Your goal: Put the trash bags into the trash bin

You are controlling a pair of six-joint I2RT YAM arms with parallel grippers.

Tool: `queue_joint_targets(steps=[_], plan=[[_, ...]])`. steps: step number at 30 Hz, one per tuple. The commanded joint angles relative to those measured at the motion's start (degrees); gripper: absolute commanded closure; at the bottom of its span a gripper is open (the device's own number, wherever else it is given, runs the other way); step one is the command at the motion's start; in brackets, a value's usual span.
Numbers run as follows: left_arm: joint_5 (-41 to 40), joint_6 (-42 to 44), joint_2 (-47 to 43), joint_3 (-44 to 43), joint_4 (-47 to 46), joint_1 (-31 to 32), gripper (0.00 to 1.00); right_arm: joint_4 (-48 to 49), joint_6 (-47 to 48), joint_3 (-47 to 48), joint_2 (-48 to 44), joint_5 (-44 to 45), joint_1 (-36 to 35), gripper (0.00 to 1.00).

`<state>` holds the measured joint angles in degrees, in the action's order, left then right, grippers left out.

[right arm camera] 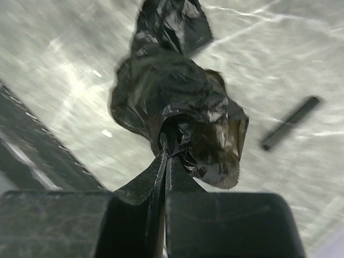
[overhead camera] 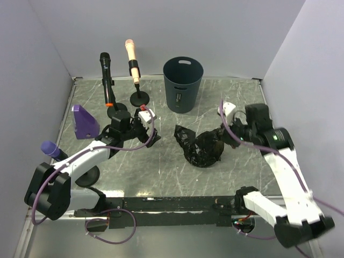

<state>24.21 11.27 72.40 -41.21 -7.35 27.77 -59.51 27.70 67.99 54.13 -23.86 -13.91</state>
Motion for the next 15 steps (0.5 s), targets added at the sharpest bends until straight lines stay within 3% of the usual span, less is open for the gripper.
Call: queue_joint_targets(steps=[1, 7, 15], plan=[[5.58, -2.21, 0.37, -2.12, -5.20, -0.08, 0.03, 4.48, -13.26, 6.45, 5.98, -7.50, 0.55, 1.00], [10.94, -1.43, 3.70, -4.22, -7.85, 1.23, 0.04, 11.51, -25.84, 11.28, 11.34, -17.97, 0.55, 1.00], [10.95, -2.04, 7.58, -6.69, -14.52, 5.80, 0.03, 15.38, -38.15, 18.84, 17.85, -21.58, 0.82, 1.00]])
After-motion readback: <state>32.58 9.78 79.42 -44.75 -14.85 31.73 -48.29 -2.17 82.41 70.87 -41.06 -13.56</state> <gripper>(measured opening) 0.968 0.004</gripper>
